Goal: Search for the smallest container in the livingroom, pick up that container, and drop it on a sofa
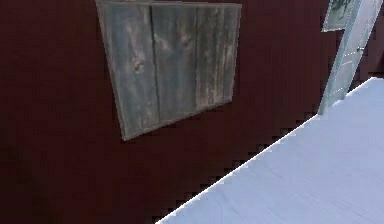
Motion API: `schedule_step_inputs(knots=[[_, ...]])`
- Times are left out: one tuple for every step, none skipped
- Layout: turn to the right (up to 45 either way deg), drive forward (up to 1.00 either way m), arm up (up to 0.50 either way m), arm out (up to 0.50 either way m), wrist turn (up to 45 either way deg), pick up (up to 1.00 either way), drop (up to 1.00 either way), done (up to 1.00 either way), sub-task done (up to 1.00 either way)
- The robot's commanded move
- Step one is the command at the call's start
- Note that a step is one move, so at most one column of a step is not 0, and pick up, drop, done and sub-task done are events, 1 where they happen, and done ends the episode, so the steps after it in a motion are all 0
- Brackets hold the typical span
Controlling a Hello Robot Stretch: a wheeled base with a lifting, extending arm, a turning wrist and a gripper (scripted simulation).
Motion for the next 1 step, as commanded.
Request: schedule_step_inputs(knots=[[0.0,0.15,0.00,0.00,0.0,0.00,0.00,0.00,0.00]])
